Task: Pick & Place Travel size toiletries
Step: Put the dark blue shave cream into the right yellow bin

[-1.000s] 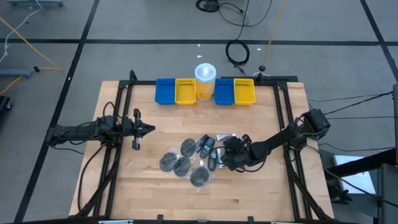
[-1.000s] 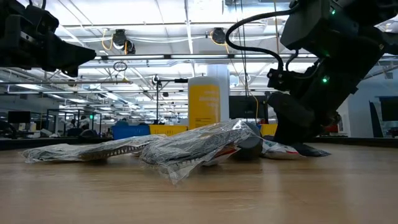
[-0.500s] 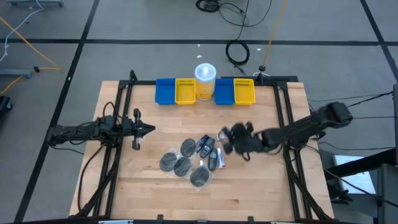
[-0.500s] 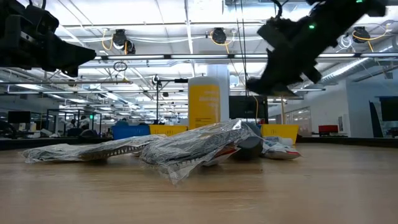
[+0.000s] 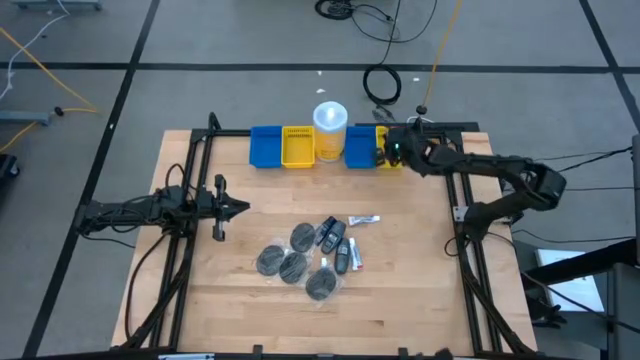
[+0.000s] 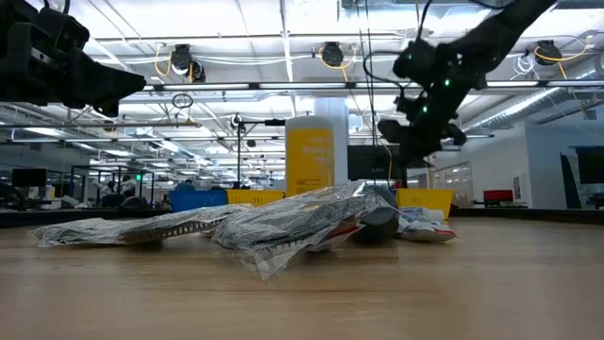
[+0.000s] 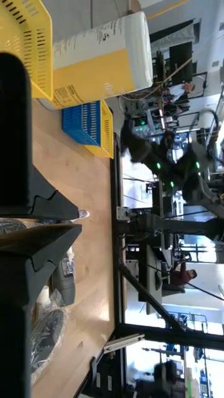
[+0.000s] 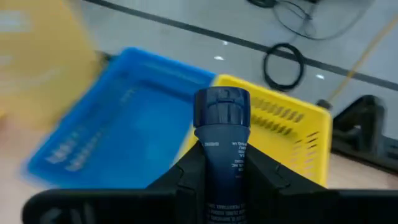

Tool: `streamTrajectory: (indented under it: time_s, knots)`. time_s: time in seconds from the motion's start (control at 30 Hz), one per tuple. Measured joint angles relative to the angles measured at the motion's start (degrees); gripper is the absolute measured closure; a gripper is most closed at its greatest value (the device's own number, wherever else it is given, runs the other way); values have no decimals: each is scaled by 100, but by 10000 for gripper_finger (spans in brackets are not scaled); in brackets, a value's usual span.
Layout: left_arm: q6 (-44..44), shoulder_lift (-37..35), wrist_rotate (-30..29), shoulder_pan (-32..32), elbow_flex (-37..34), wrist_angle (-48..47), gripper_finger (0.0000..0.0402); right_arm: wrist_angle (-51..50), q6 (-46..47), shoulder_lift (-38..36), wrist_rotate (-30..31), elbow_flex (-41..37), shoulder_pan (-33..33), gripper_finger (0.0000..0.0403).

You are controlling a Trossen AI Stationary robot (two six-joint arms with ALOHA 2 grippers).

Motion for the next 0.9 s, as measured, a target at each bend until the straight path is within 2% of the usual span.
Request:
streamTrajectory:
  time_s: [0.17, 0.33, 0.53, 0.67, 0.9]
  knots:
    - [0, 0, 0, 2, 0, 1, 376, 286, -13, 527, -535, 0, -567, 338]
    - [0, 1, 0, 2, 0, -1, 376, 850, -51, 991, -718, 0, -829, 340]
    - [0, 0, 0, 1, 0, 1, 376, 1006, -29, 1398, -738, 0, -971, 334]
    - [0, -1, 0, 0, 0, 1, 376, 1062, -54, 1612, -993, 0, -1003, 328]
    - [0, 1, 0, 0, 0, 1, 376, 1195, -55, 1617, -966, 0, -1002, 304]
